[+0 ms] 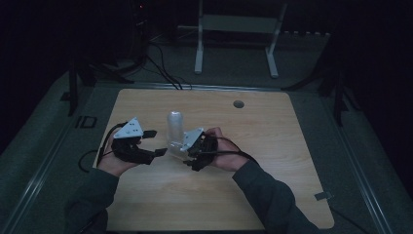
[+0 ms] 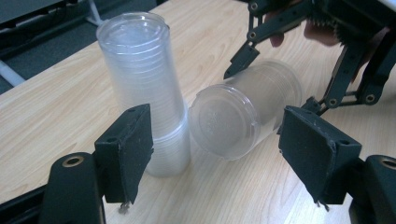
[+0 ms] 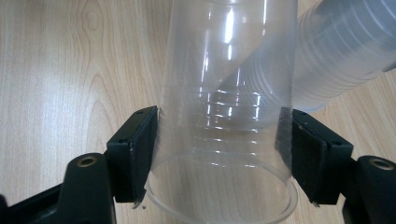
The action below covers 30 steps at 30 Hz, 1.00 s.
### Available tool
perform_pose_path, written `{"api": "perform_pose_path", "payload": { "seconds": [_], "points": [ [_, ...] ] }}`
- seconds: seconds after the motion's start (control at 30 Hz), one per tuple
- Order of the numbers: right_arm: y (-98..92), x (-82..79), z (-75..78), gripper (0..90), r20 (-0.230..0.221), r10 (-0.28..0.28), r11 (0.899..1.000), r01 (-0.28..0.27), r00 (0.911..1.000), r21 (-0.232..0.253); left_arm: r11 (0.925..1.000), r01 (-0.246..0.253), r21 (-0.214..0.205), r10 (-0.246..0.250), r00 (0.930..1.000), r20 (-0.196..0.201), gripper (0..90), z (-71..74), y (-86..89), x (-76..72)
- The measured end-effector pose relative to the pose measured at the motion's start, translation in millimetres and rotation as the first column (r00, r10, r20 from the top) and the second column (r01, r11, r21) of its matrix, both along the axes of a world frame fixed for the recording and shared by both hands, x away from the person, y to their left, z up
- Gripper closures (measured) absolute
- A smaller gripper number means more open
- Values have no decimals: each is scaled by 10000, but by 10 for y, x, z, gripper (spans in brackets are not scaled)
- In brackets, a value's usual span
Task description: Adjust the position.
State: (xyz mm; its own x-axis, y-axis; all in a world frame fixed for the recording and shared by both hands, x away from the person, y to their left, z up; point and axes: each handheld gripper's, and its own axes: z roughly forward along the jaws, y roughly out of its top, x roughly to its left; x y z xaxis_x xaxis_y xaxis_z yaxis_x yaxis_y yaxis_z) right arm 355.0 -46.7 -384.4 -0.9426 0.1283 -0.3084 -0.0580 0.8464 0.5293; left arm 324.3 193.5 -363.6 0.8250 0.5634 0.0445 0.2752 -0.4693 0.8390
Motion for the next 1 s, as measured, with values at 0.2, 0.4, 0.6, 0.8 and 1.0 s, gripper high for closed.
{"api": "perform_pose_path", "payload": {
  "seconds": [0.2, 0.4, 0.6, 0.8, 1.0],
  "points": [
    [24, -4, 12, 301, 19, 272, 9993, -272, 9996, -269, 9998, 132, 163, -132, 9999, 41, 239, -26, -31, -15],
    [40, -8, -18, 302, -111, 542, 9973, -547, 9985, -494, 9974, 340, 635, -335, 9994, -90, 228, -37, -72, -16],
    [46, 1, -33, 301, -171, 614, 9957, -624, 9980, -690, 9930, 496, 1069, -491, 9988, -70, 218, -21, -125, -13],
    [49, 3, -22, 302, -130, 716, 9937, -724, 9974, -858, 9846, 593, 1646, -594, 9982, -44, 218, -30, -176, -27],
    [78, -9, -25, 302, -47, 814, 9908, -815, 9967, -1084, 9753, 702, 2095, -719, 9974, 5, 218, -37, -224, -45]
  ]
}}
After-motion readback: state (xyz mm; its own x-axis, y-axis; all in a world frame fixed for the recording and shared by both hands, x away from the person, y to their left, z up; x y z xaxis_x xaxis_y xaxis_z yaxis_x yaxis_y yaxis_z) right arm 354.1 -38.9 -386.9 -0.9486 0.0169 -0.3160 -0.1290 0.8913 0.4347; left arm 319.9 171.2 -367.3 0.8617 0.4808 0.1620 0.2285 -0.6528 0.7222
